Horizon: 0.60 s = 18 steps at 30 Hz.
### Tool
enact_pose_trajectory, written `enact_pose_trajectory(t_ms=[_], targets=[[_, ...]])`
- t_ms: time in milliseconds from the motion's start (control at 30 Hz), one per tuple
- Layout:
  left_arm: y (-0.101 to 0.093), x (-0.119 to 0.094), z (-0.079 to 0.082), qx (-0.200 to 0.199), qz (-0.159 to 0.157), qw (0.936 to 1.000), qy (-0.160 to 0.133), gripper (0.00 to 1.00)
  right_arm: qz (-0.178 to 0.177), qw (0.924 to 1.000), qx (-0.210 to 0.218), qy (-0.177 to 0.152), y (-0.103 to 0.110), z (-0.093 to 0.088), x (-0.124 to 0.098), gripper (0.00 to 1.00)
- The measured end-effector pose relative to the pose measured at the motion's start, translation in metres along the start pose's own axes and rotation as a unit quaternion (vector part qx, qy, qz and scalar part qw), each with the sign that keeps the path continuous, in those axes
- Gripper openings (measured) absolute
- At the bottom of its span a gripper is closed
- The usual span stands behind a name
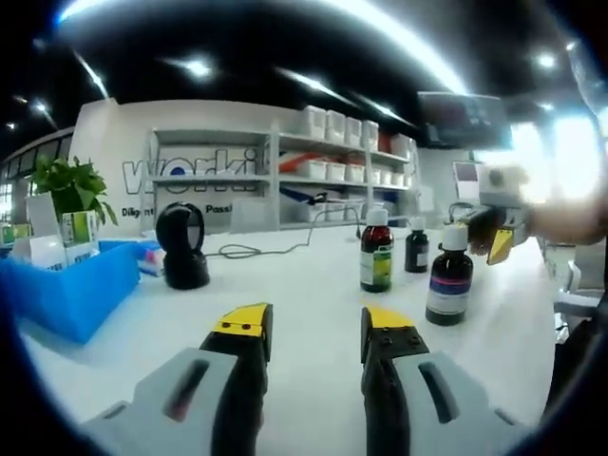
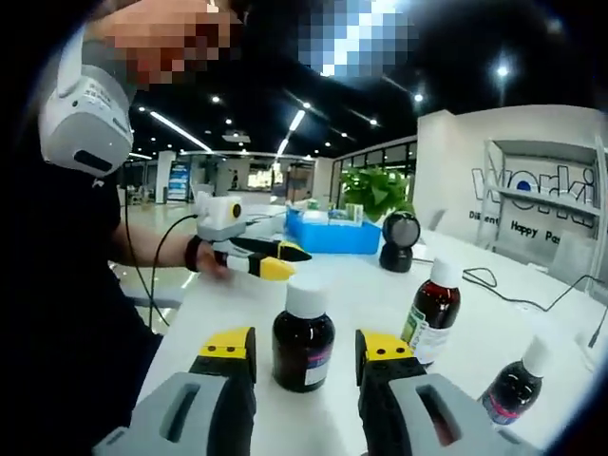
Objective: Rotate the medicine bottle to make it face forward pick up the medicine bottle inspect the drug traceability code place the medicine on the table
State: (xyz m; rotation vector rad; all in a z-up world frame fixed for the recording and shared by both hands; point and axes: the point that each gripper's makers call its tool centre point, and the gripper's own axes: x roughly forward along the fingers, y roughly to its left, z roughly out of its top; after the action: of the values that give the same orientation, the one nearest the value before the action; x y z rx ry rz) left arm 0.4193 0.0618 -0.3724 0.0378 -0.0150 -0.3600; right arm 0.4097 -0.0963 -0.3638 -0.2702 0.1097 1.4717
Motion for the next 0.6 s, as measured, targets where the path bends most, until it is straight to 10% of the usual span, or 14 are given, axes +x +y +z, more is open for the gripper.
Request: enact_pose_trajectory(t_ms=[600], targets=[[0.000, 0.001, -0.001, 0.003, -0.001, 1.0000, 0.004, 0.28, 0.043, 0.9989, 0.015, 0.009, 0.001, -0.014, 0.022, 0.27]])
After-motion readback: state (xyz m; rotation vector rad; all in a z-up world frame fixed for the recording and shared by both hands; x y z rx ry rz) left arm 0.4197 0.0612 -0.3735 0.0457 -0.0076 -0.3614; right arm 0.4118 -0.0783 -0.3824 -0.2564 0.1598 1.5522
